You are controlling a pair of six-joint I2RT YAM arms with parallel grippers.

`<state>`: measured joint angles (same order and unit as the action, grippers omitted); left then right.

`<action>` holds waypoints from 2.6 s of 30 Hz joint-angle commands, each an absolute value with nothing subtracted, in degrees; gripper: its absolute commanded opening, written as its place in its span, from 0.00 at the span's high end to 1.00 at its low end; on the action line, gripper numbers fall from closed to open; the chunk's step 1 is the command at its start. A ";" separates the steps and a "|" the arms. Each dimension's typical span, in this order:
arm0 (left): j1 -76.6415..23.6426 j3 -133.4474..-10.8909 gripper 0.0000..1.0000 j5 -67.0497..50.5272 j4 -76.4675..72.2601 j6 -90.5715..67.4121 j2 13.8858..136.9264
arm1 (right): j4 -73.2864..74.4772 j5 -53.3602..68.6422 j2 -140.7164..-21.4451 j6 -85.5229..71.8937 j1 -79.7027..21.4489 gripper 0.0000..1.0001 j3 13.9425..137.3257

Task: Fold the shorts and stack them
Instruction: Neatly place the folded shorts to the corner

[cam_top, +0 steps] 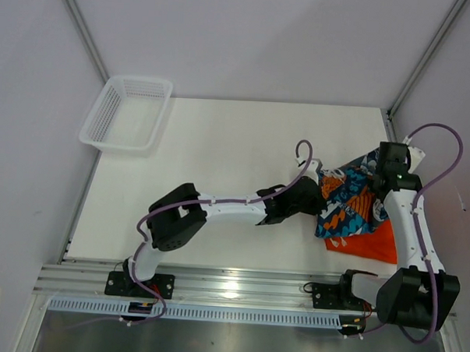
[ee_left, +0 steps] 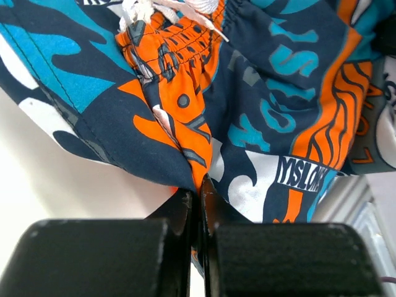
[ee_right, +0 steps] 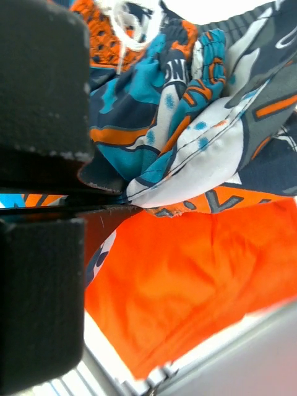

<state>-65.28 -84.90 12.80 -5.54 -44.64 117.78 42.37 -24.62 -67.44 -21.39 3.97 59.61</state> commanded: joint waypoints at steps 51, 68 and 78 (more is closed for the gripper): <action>-64.60 -82.44 0.15 9.84 -14.15 -46.14 119.00 | 31.58 11.12 -56.35 -23.09 24.43 0.17 54.33; -63.20 -79.28 0.15 9.49 -15.82 -43.59 114.70 | -32.57 44.92 -54.39 -54.84 31.99 0.07 16.03; -62.67 -76.46 0.15 10.90 -16.26 -42.19 110.83 | -52.02 40.52 -72.23 -55.19 36.03 0.10 4.05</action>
